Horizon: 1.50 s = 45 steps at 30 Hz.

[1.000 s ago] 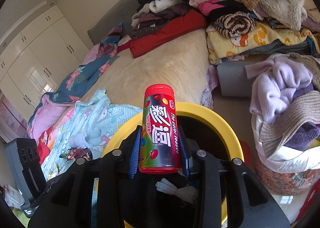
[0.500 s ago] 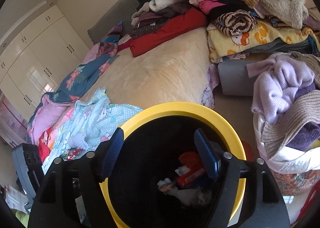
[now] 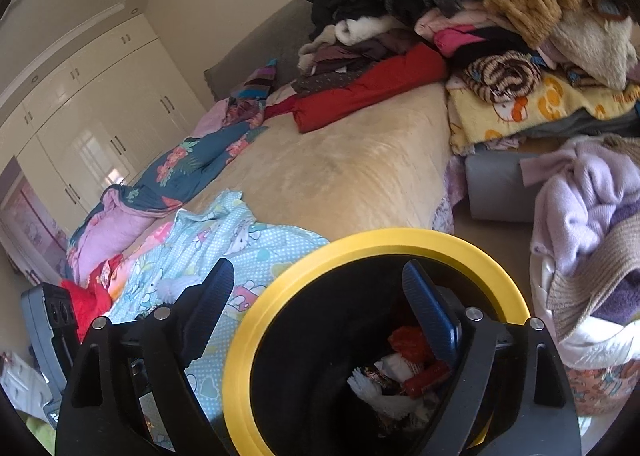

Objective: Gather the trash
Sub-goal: 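Move both tools back toward the remaining trash on the blanket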

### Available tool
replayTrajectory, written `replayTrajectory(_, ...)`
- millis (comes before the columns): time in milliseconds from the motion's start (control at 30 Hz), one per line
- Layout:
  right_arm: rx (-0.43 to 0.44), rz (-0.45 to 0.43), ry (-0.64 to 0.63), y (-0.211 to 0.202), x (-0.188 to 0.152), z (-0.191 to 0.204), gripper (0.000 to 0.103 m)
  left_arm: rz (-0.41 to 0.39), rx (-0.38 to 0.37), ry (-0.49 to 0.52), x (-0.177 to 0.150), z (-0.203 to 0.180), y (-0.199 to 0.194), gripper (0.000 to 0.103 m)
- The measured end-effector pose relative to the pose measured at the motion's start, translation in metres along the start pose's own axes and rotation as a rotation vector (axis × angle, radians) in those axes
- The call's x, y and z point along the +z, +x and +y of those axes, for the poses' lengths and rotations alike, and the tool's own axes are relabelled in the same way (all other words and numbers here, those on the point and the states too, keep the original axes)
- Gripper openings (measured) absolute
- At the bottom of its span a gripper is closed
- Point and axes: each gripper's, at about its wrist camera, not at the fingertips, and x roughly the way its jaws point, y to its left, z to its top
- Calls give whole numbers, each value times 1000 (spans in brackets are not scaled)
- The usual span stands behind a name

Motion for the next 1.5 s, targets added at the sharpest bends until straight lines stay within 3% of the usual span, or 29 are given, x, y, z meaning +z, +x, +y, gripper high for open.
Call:
replayTrajectory(867,111,-42,-258,13,-15,101,87,-159,170,-79,22,75,-69,92)
replayTrajectory(1500,186,33,-363,58,-38,178,88,-199,258,-195,30,156,-85,92)
